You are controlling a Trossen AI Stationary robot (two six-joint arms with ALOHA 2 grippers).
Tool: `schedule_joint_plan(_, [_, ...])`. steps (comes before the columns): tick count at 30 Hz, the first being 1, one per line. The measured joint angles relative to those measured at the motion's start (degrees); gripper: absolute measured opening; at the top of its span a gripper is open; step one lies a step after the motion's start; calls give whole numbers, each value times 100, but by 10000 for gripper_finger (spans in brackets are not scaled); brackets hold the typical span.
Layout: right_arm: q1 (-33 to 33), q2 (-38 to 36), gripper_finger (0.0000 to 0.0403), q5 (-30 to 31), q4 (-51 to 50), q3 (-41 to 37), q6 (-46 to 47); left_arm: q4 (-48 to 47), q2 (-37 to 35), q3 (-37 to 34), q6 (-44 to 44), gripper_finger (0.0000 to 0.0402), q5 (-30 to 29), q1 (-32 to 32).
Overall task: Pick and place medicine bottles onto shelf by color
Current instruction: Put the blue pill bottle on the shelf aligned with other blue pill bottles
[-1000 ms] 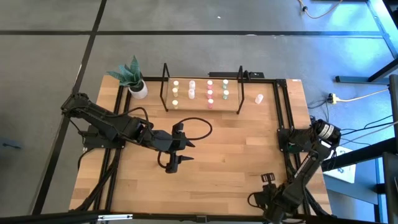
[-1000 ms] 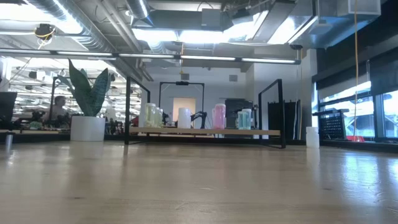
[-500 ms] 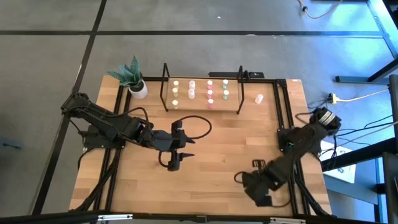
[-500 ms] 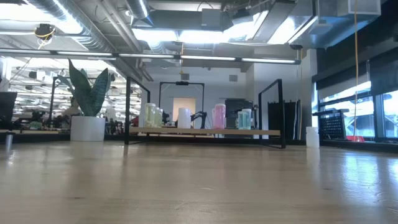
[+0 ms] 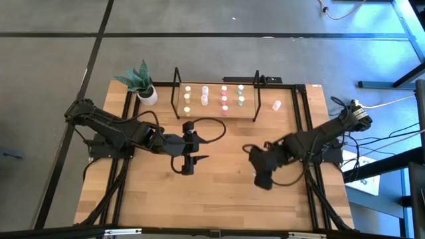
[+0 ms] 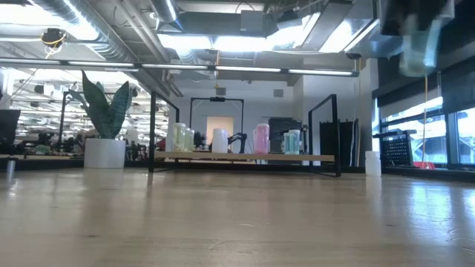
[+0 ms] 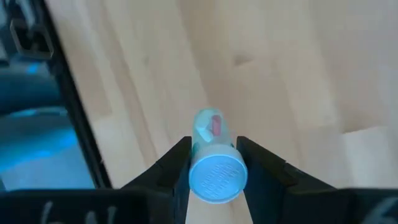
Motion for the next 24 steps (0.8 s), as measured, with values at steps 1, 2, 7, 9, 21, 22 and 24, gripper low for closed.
schedule_joint_plan(1, [-130, -6, 119, 45, -102, 91, -87, -14, -18, 0, 28, 221, 0, 32])
schedule_joint_plan(2, [-244, -6, 119, 128, -191, 193, -186, 5, -30, 0, 43, 221, 0, 80])
schedule_joint_plan(7, [-775, -5, 119, 669, -659, 813, -1158, 73, -64, 2, -62, 221, 7, 354])
schedule_joint_plan(9, [-1023, -1, 119, 781, -820, 1077, -1656, 134, -64, 2, -88, 221, 9, 470])
schedule_joint_plan(21, [-3000, 73, 119, 603, -991, 1820, -4106, 187, -64, 1, -333, 221, 11, 694])
schedule_joint_plan(22, [-3170, 123, 119, 603, -993, 1820, -4260, 188, -64, 1, -333, 221, 17, 693])
schedule_joint_plan(24, [-3482, 283, 119, 607, -989, 1820, -4603, 188, -64, 2, -336, 221, 15, 698])
